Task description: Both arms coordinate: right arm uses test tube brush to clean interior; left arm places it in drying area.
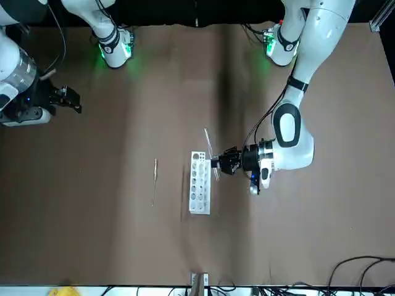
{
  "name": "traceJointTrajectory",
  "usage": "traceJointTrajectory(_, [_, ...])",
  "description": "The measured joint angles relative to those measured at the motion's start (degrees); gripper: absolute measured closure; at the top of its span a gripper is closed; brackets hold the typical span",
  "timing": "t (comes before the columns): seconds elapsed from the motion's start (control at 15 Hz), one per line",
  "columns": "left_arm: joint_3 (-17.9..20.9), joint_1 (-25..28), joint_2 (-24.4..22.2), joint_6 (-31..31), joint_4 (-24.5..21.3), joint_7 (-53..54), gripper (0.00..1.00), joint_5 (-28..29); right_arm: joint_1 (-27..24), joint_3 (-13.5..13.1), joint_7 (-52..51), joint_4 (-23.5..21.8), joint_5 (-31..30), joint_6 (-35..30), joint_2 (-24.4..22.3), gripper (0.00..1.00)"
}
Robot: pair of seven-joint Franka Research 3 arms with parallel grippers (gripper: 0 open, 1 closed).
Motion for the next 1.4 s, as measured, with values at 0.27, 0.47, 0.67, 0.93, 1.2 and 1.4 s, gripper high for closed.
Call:
traceJointTrajectory(0.27, [0.0,1.9,0.3,-2.5,0.1,-7.0,0.77,-0.1,0.1,0.0,0.0,0.2,0.0,0.2,0.0,0.0])
traceJointTrajectory(0.47, [0.1,3.6,2.2,-5.3,1.0,-10.8,0.77,-2.3,0.1,-0.2,0.0,0.2,0.0,0.3,0.0,0.0])
traceJointTrajectory(0.67, [0.1,4.6,5.4,-7.0,3.2,-12.9,0.77,-5.0,0.0,-0.5,0.0,0.2,0.0,0.4,0.0,0.0])
traceJointTrajectory(0.93, [-0.1,4.5,10.2,-7.2,9.4,-14.2,0.77,-9.6,0.0,-0.4,0.0,0.2,0.0,0.3,0.0,0.0])
traceJointTrajectory(1.2, [-0.2,3.1,11.2,-7.2,10.4,-14.5,0.77,-15.8,0.0,-0.3,0.0,0.2,0.1,0.3,0.0,0.0])
traceJointTrajectory(1.4, [-0.2,2.8,13.4,-7.2,11.5,-14.5,0.77,-18.6,0.1,-0.2,0.0,0.2,0.1,0.3,0.0,0.0])
